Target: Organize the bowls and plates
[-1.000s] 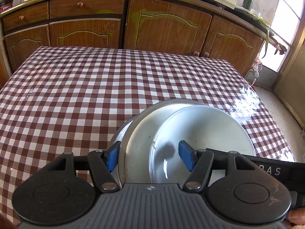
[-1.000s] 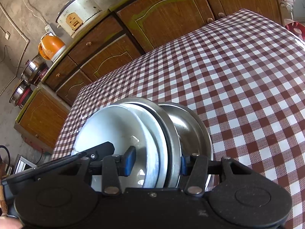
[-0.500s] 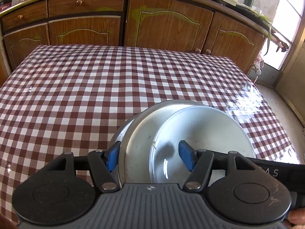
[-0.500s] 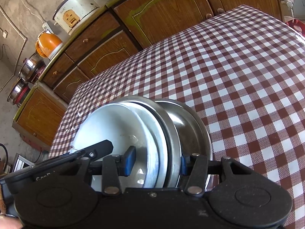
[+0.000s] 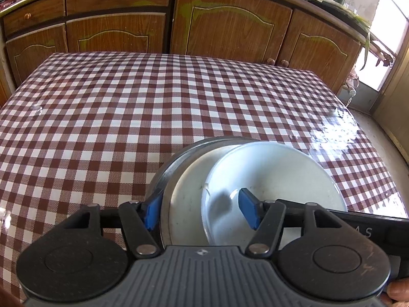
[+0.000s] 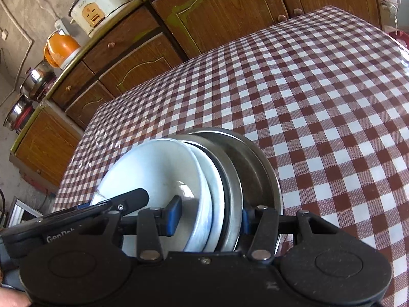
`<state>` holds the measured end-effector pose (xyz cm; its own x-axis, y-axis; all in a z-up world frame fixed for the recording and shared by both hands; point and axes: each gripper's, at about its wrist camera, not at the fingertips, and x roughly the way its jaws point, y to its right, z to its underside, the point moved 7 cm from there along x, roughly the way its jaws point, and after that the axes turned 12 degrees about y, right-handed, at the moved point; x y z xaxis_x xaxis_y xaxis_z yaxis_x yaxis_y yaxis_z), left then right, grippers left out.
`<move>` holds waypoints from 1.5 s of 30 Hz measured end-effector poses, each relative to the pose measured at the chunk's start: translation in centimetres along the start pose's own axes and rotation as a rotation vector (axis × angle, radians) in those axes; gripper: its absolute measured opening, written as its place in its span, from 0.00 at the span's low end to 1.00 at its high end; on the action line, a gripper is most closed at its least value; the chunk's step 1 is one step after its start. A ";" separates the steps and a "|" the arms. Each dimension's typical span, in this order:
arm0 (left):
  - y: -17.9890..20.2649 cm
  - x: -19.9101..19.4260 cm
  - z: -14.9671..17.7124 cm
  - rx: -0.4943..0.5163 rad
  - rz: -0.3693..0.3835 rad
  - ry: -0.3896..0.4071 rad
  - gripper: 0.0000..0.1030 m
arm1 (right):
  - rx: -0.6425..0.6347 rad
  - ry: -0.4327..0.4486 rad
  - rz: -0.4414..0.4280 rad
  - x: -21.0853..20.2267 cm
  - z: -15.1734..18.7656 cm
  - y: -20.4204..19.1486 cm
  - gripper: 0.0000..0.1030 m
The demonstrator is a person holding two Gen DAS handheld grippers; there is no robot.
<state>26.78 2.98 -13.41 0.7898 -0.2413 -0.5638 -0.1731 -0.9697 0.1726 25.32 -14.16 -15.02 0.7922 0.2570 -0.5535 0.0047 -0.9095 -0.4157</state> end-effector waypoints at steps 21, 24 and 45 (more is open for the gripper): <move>0.8 -0.9 -0.8 0.073 -0.049 0.065 0.71 | -0.170 0.098 0.075 -1.7 -1.8 -0.9 0.56; 0.8 -1.8 -0.9 0.087 -0.065 0.076 0.74 | -0.209 0.124 0.081 -2.9 -1.8 -1.3 0.60; 2.1 -11.1 2.2 0.074 -0.171 0.099 0.99 | -0.422 0.182 0.107 -13.8 3.5 -2.9 0.77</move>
<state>16.30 3.51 -8.55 0.8648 -0.0714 -0.4970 -0.0712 -0.9973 0.0194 12.20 -13.94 -8.72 0.8957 0.1272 -0.4260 0.1350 -0.9908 -0.0121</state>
